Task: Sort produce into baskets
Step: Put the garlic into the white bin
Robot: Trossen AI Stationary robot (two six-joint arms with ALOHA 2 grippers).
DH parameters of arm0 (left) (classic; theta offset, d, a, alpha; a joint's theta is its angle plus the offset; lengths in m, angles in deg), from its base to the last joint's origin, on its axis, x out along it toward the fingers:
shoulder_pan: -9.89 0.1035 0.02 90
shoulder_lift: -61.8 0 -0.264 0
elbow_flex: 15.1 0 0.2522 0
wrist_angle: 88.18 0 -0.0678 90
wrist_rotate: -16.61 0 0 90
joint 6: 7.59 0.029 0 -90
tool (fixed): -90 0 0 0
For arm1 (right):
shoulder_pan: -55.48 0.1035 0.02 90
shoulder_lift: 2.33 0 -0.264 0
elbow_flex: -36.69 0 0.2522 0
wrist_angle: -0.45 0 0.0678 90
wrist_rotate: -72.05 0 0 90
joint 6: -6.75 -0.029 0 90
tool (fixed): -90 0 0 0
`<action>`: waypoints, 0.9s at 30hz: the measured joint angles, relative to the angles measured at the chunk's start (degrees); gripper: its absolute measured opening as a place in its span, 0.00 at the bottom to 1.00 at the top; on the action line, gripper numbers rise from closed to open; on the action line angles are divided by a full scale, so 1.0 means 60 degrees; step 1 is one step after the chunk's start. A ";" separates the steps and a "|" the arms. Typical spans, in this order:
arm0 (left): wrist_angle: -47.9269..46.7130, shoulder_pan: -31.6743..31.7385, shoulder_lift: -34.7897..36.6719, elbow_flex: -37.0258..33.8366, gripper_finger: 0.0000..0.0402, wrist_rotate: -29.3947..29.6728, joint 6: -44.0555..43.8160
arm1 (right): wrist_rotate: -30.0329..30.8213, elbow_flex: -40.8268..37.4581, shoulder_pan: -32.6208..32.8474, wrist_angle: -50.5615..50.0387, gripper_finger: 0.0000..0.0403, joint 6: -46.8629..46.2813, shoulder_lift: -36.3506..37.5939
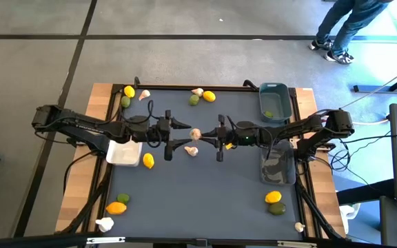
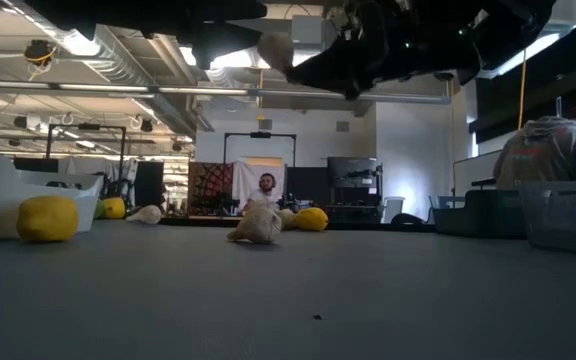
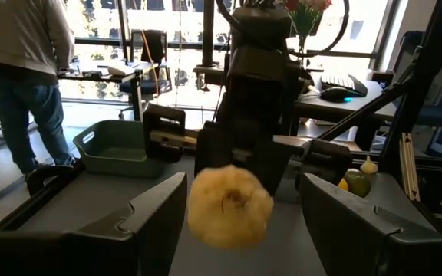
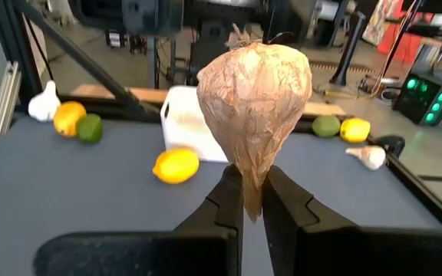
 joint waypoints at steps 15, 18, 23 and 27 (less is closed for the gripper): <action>0.0426 0.0004 -0.0136 -0.0007 0.62 0.0059 -0.0019 | -0.0344 0.0000 0.0000 0.1178 0.07 -0.0313 -0.0007; 0.0855 0.0004 -0.0365 -0.0004 0.62 0.0066 -0.0025 | -0.0361 0.0004 0.0000 0.1305 0.07 -0.0331 -0.0007; 0.1777 0.0004 -0.0858 -0.0004 0.62 0.0068 -0.0025 | -0.0364 0.0136 0.0000 0.1249 0.07 -0.0331 -0.0045; 0.2107 0.0002 -0.1162 -0.0007 0.62 0.0067 -0.0029 | -0.0364 0.0244 0.0000 0.1225 0.07 -0.0327 -0.0214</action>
